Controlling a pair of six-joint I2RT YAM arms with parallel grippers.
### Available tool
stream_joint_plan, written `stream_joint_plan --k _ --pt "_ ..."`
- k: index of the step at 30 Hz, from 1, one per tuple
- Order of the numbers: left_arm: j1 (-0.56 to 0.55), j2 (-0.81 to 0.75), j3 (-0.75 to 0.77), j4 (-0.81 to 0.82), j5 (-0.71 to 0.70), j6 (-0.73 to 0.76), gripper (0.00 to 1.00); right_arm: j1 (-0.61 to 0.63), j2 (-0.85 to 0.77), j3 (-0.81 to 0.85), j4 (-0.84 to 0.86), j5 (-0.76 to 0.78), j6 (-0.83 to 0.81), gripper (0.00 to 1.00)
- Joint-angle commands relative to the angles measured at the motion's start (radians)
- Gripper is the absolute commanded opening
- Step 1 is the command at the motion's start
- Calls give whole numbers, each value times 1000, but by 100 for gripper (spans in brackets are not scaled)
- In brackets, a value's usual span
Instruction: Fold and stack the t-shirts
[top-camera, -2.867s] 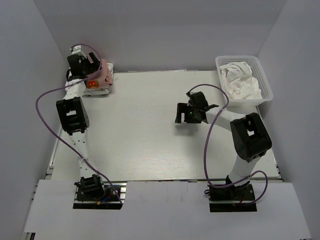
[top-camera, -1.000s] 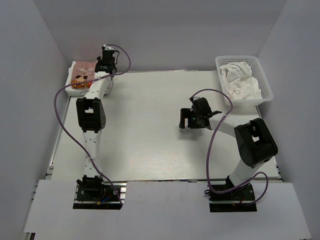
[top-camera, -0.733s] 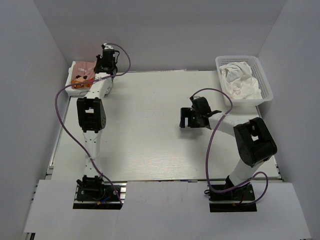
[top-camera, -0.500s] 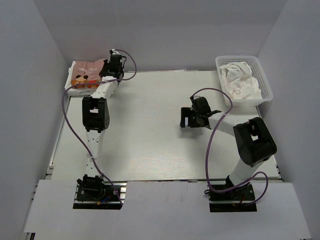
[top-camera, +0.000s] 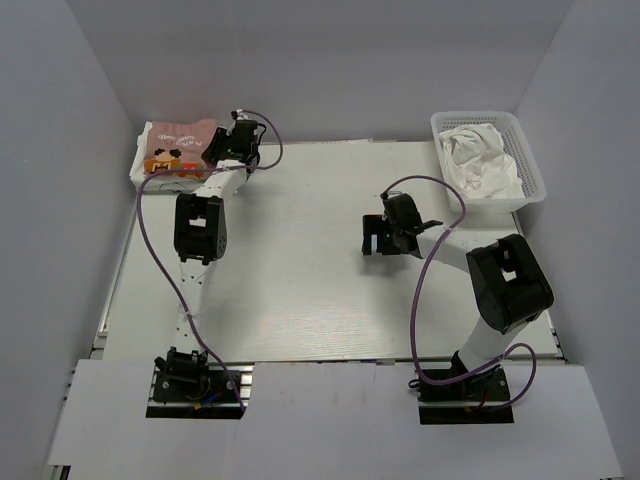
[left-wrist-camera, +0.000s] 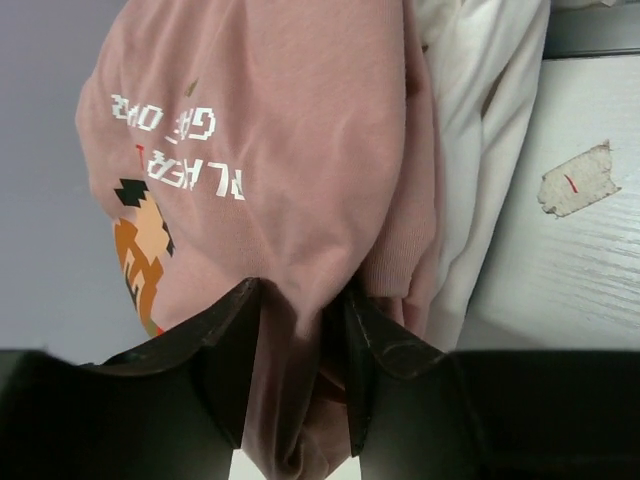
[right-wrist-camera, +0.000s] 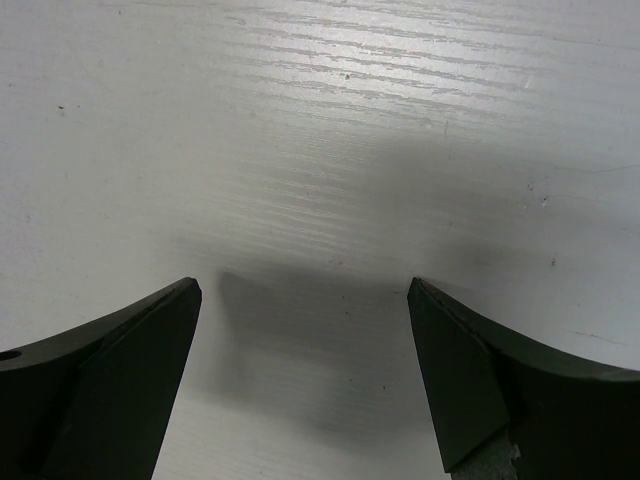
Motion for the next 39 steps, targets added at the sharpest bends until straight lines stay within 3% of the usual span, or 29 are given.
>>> stream_joint_plan --k 1,2,8,10,12,16,30,39 --pt "-15 -106 2 -8 -13 -25 49 -3 -2 -25 -15 13 -12 90" --pt "-15 -121 2 -17 -13 -25 57 -1 -5 -31 -4 10 -12 90" --pt "-15 -140 14 -111 47 -118 69 -3 -11 -36 10 -6 -13 90" --pt "-15 -172 24 -143 129 -178 80 -1 1 -33 7 -10 -15 90" --pt "-15 -186 24 -169 191 -207 99 0 6 -31 11 -6 -9 90" --pt "8 -186 50 -229 334 -290 99 -3 17 -33 10 -9 -7 90" --pt "35 -134 47 -206 164 -290 99 -3 61 -8 -1 -12 -12 90" --pt "74 -135 24 -273 231 -309 99 -3 74 -2 1 -13 -12 90"
